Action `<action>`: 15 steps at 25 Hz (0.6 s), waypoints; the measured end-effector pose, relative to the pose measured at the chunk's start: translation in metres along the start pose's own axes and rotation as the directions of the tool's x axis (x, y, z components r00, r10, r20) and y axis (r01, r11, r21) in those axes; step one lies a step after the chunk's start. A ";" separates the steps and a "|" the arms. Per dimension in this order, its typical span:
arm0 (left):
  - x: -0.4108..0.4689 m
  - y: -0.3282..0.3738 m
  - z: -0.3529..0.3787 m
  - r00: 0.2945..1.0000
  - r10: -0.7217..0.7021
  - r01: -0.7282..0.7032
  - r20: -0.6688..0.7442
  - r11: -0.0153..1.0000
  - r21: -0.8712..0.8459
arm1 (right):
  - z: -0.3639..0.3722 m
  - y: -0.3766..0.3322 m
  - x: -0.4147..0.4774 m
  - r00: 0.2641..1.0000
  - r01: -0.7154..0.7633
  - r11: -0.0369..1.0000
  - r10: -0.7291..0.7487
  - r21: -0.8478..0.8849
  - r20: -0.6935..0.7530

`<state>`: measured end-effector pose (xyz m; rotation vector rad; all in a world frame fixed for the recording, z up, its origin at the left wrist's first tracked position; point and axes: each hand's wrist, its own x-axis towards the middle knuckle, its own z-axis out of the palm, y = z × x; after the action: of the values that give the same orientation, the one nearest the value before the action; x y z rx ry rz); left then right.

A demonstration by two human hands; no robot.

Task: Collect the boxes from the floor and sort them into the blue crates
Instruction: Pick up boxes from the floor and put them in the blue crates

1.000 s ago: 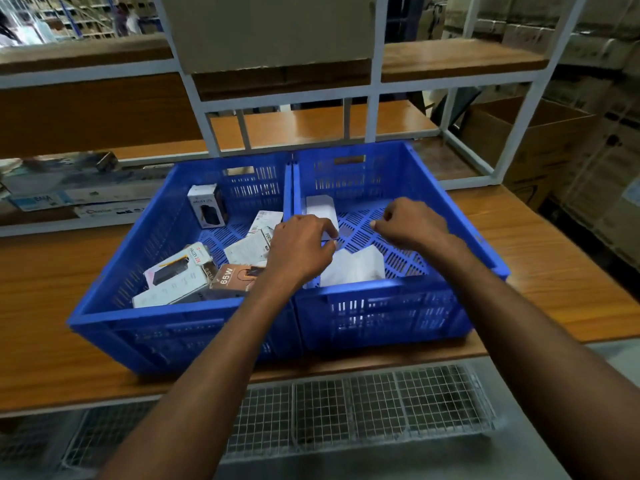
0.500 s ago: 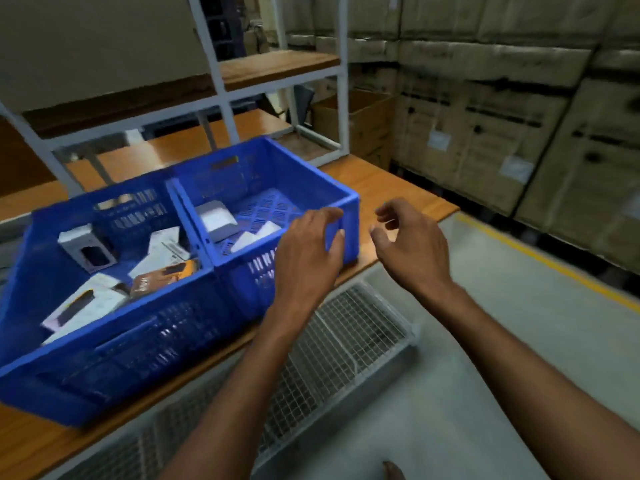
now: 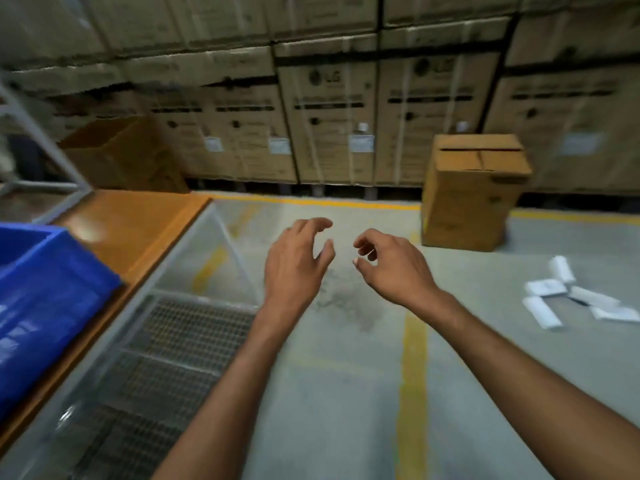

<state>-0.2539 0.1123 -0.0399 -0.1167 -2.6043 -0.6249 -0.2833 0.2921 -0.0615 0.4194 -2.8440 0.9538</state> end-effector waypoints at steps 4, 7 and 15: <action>0.005 0.130 0.107 0.990 0.086 -0.073 0.110 0.991 -0.115 | -0.083 0.136 -0.055 0.985 -0.169 0.985 0.168 -0.046 -0.026; 0.001 0.231 0.180 0.970 0.161 -0.128 0.183 0.975 -0.182 | -0.143 0.229 -0.094 0.953 -0.301 0.950 0.298 -0.082 -0.057; 0.038 0.397 0.308 0.883 0.310 -0.233 0.352 0.941 -0.246 | -0.263 0.409 -0.122 0.815 -0.550 0.835 0.537 0.002 -0.220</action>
<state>-0.3417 0.6047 -0.1045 -0.7289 -2.8098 -0.8226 -0.2821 0.7907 -0.1102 -0.5153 -2.8192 0.9075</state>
